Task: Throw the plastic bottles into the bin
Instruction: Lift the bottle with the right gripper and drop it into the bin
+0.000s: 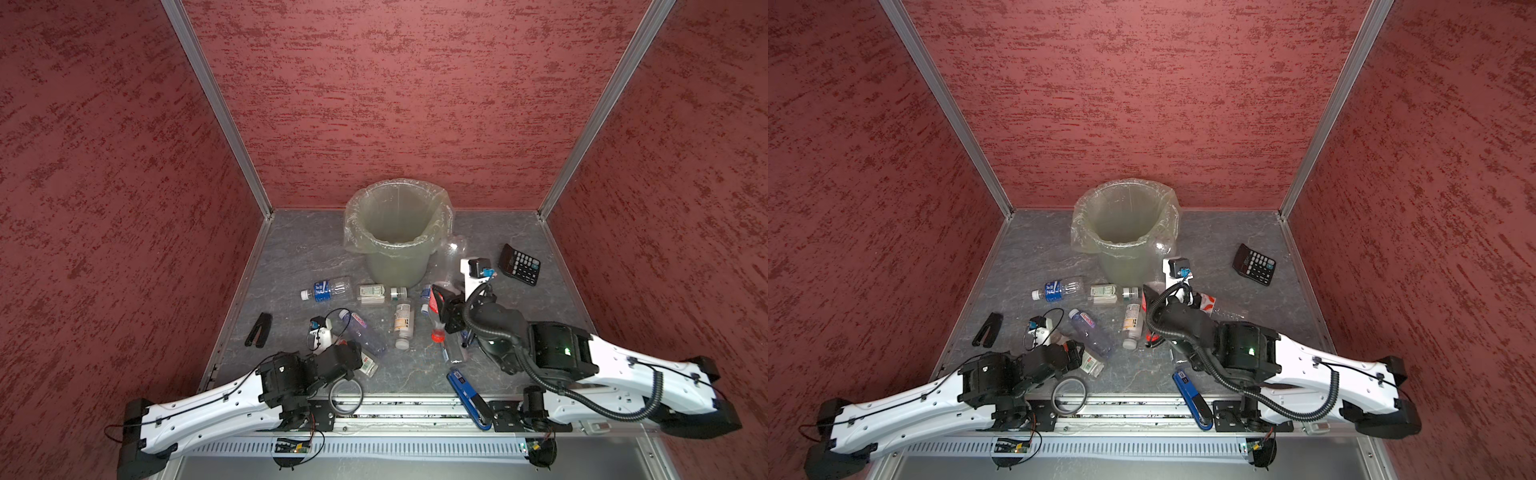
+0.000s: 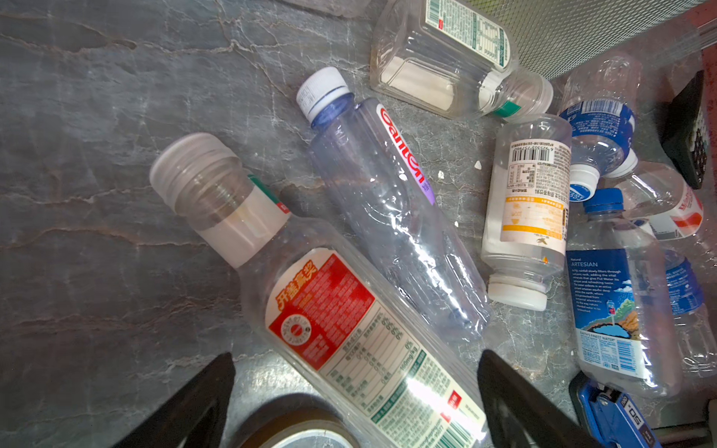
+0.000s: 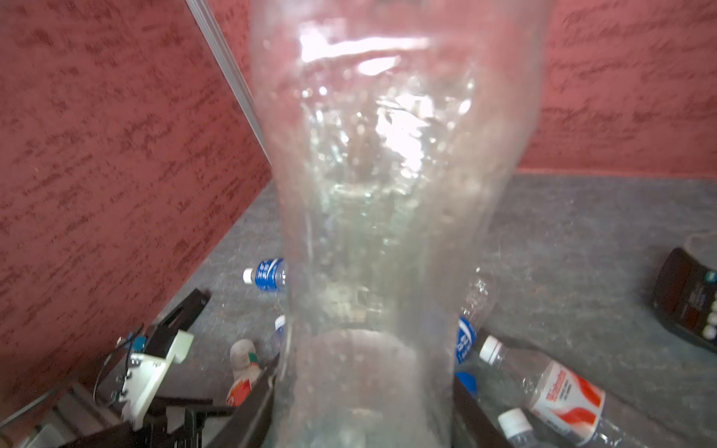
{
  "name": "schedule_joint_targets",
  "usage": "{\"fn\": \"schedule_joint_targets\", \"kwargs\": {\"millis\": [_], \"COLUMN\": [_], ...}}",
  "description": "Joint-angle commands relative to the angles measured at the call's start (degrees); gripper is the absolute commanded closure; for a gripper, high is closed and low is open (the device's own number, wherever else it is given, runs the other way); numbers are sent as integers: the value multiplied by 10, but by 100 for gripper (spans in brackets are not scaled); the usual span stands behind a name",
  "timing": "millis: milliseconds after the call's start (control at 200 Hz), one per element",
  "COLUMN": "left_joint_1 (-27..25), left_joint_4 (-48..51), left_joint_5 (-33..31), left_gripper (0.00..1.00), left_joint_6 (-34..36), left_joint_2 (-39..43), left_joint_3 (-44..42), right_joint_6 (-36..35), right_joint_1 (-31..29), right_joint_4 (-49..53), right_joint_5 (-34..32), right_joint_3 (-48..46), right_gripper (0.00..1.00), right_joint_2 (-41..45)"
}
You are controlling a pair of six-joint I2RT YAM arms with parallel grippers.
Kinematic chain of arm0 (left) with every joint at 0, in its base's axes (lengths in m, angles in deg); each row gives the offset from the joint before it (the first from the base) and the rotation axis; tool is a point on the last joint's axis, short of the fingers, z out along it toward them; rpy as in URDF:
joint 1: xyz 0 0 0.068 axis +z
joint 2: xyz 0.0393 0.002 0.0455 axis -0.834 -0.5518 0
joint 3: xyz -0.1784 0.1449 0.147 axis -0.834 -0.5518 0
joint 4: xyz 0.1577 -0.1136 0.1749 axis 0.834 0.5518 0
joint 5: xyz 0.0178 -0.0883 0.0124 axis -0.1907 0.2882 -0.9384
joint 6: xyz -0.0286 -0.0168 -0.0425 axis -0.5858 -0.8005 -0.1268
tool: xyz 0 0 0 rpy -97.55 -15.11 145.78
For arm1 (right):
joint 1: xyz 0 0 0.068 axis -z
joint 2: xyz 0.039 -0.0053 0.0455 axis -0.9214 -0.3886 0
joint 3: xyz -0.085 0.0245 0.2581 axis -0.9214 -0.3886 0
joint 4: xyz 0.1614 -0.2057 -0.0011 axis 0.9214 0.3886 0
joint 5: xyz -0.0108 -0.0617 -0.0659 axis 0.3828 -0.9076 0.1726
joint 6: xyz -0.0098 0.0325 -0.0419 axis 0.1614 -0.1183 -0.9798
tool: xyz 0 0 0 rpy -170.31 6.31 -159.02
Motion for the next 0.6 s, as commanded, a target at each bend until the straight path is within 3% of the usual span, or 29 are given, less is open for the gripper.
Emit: {"fn": "schedule_joint_targets", "kwargs": {"millis": [0,120,205,321,441,541,596], "left_joint_1": [-3,-2,-2,-1,0,0,1], "left_joint_4": [1,-6,-15,-26,-30,-26,-26], "left_joint_5": [3,2,3,4,8,7,7], "left_gripper": [2,2,2,2,2,2,2], "left_joint_6": [-14,-17,-16,-19,-21,-23,-24], "left_joint_2": [4,5,2,-5,-6,-1,4], "left_joint_3": [1,-7,-11,-16,-19,-22,-26], "right_joint_6": [-166,-299,-328,-317,-291,-262,-259], "right_joint_1": [-5,13,73,194,280,324,338], "right_joint_4": [-144,-237,-246,-212,-117,-34,-7], "right_joint_5": [-68,-55,11,125,213,270,266], "right_joint_3": [28,113,201,355,575,743,803], "right_gripper": [47,46,46,37,2,1,1], "right_joint_2": [7,-51,-112,-225,-401,-522,-563]}}
